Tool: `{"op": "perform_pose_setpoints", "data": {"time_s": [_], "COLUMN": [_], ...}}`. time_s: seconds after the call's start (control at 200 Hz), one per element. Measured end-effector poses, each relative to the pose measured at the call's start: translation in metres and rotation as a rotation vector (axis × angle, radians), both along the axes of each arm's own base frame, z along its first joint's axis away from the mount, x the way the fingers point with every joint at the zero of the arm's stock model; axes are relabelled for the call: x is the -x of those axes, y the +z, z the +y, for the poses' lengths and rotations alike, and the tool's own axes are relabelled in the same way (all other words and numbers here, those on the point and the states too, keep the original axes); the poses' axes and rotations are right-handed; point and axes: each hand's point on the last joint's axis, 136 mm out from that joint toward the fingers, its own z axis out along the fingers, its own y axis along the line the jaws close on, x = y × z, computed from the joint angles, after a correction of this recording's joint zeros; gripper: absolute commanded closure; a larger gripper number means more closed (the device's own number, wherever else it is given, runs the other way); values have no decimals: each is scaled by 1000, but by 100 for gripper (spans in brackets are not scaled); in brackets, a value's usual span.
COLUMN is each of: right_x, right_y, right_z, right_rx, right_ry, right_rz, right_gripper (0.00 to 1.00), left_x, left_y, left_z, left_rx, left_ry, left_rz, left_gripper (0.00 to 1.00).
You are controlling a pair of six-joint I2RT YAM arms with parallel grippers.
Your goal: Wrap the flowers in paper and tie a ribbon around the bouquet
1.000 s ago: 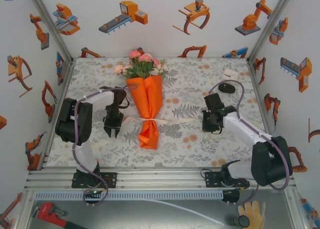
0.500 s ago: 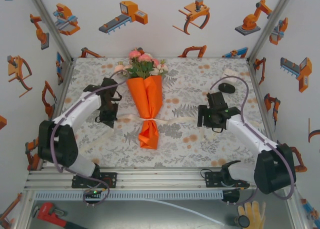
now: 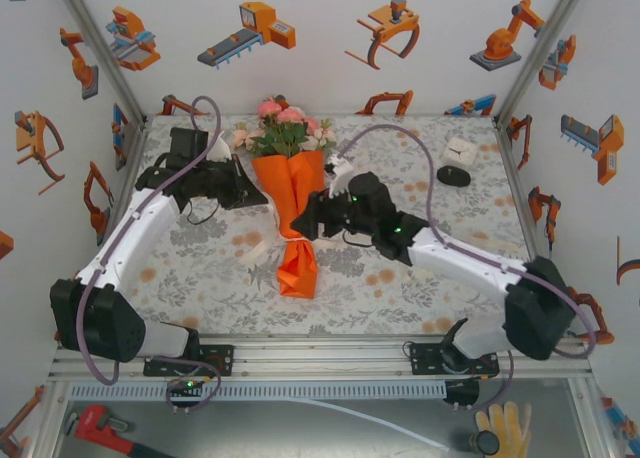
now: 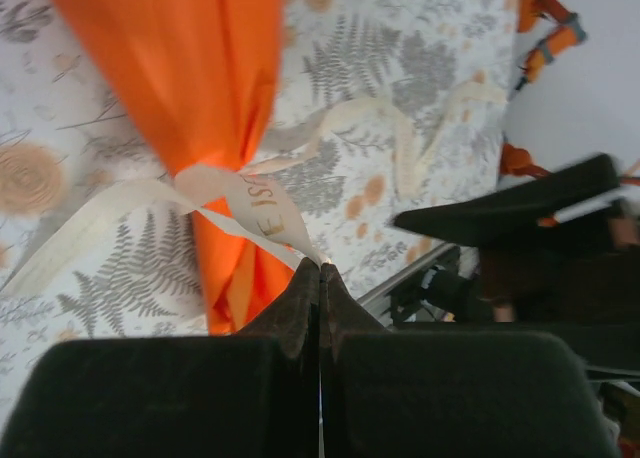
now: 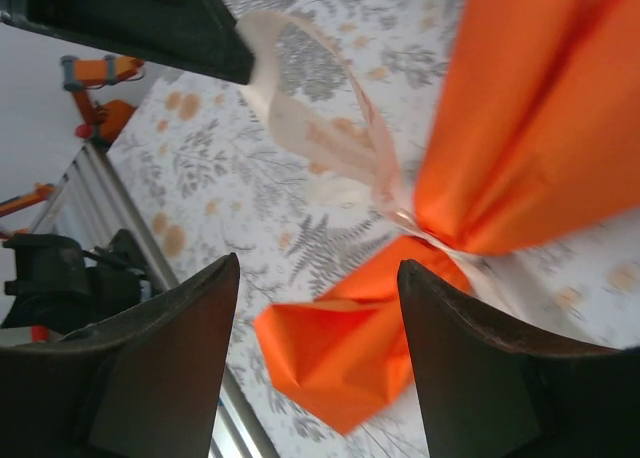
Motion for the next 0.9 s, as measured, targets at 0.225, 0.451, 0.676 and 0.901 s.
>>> {"op": "perform_pose_setpoints", "data": {"time_s": [0.225, 0.451, 0.676, 0.901], "right_x": [-15, -14, 3, -4], "right_y": [-18, 9, -12, -6], "right_z": [35, 43, 27, 58], "right_rx": [-24, -70, 113, 64], "right_ry": [57, 140, 272, 371], "right_rz": [41, -84, -384, -447], "right_gripper": [32, 30, 37, 47], "left_x": [16, 45, 62, 64], "left_y": [20, 36, 48, 48], "left_z": [-10, -2, 2, 2], "left_rx": [35, -30, -70, -78], "left_ry": [-119, -224, -292, -314], "left_rz": [-61, -172, -250, -267], "left_gripper": [100, 100, 100, 100]}}
